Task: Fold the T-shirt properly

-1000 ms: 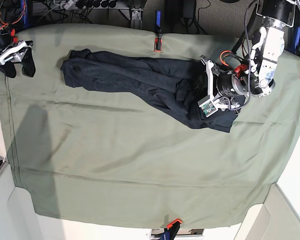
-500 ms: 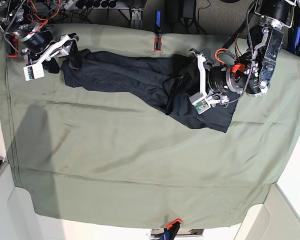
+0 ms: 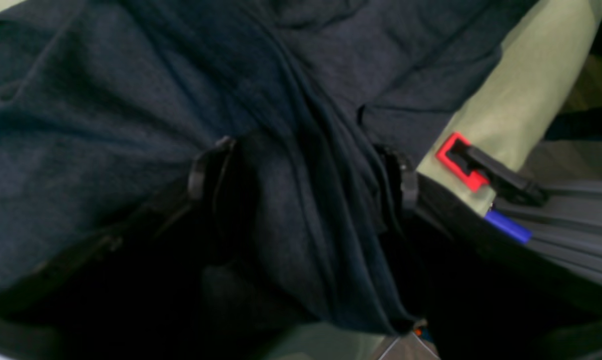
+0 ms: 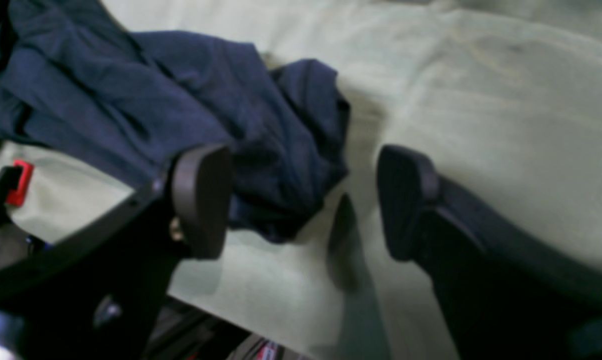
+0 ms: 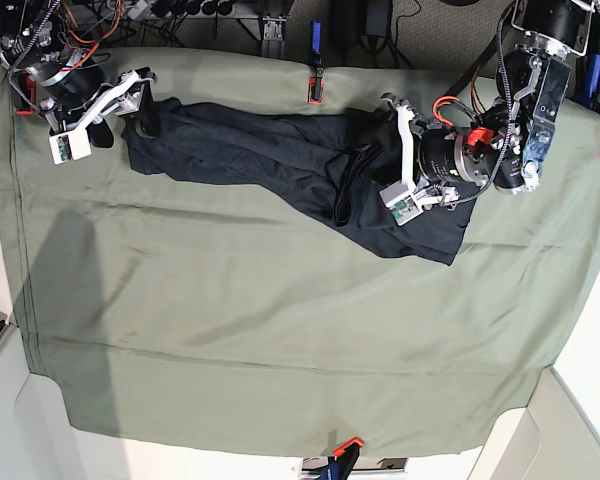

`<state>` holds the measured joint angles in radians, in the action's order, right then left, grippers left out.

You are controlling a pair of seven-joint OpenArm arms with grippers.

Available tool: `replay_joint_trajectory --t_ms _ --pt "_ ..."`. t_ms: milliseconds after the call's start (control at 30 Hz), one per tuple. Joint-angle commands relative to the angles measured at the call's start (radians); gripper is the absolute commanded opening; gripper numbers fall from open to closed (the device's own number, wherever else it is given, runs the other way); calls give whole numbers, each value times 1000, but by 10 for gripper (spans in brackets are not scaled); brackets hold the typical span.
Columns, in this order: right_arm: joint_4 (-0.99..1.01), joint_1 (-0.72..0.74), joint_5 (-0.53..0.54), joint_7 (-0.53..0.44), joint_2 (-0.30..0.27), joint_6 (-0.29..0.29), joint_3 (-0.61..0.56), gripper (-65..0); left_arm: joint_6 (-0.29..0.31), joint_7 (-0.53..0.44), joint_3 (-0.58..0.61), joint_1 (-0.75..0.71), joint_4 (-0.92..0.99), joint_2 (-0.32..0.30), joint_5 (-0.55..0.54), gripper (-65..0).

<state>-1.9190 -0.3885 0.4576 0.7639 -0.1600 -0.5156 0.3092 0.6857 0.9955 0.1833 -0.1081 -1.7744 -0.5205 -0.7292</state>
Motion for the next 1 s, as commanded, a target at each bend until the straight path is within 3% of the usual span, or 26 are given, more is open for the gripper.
replay_joint_trajectory --t_ms 0,133,200,233,367,400,633,967 --pt "-14 -1 22 -19 -6 -12 3 -205 12 -11 -6 10 -26 -21 -36 -250" --pt "-14 0 22 -23 -6 -12 3 -205 12 -11 -8 11 -41 -39 -76 -250" --pt "-14 0 22 -24 -6 -12 3 -241 12 -12 -8 11 -41 -40 -74 -250" --pt "-14 0 21 -25 -6 -12 3 -297 12 -12 -8 11 -41 -40 -75 -250" --pt "-14 0 21 -37 -6 -12 3 -632 12 -12 -8 11 -41 -40 -75 -250" --pt "-14 1 21 -42 -6 -12 3 -650 12 -12 -8 11 -41 -40 -75 -250" --pt "-14 37 3 -64 -6 -12 3 -650 12 -11 -8 11 -41 -40 -75 -250" --pt "13 223 -34 -65 -5 -12 3 -650 12 -11 -8 10 -41 -40 -75 -250"
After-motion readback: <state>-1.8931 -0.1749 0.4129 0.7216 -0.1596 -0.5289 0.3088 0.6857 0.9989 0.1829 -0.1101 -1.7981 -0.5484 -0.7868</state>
